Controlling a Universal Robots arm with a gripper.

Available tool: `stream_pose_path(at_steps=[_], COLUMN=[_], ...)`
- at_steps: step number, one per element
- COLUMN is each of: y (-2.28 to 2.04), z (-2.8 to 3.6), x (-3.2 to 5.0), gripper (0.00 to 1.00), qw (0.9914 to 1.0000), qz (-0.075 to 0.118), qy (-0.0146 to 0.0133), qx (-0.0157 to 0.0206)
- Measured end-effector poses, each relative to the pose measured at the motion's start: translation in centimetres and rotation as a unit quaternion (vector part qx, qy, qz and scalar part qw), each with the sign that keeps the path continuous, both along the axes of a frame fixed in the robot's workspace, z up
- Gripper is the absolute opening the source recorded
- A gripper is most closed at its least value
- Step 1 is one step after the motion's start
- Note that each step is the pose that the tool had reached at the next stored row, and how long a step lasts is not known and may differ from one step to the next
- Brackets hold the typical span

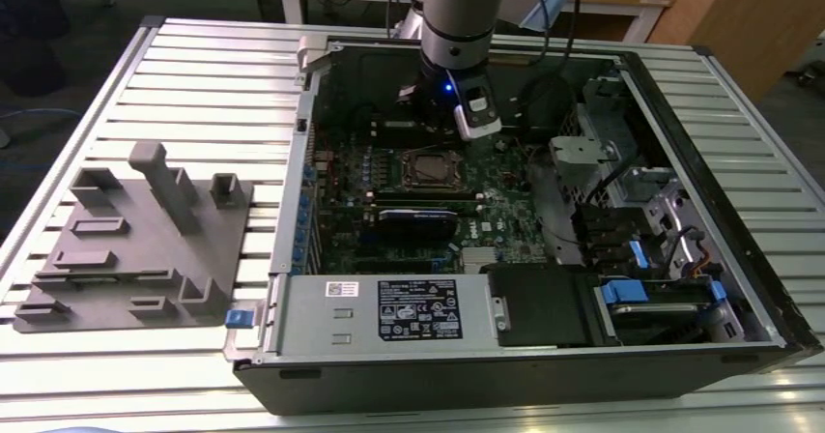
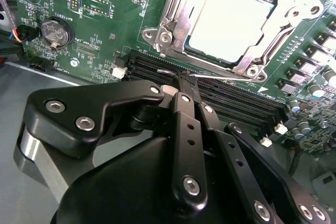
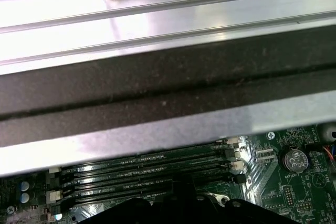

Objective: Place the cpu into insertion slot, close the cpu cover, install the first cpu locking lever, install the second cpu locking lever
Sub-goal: 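Install the first cpu locking lever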

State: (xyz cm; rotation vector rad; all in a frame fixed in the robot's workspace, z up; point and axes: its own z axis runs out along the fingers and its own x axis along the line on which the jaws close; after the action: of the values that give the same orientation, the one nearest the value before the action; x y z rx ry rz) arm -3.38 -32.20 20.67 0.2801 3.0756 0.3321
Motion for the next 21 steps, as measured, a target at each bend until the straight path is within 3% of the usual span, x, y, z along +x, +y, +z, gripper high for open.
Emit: stream_pose_path(at_steps=[5, 10, 21], y=[0.0, 0.0, 0.0], z=[-0.07, -0.17, -0.19], x=[-0.04, -0.13, -0.35], gripper=[0.11, 0.11, 0.11], qw=[1.0, 0.99998, 0.99998], qz=[0.0, 0.0, -0.001], qy=[-0.0018, -0.006, -0.0069], qx=[0.0, 0.0, 0.0001])
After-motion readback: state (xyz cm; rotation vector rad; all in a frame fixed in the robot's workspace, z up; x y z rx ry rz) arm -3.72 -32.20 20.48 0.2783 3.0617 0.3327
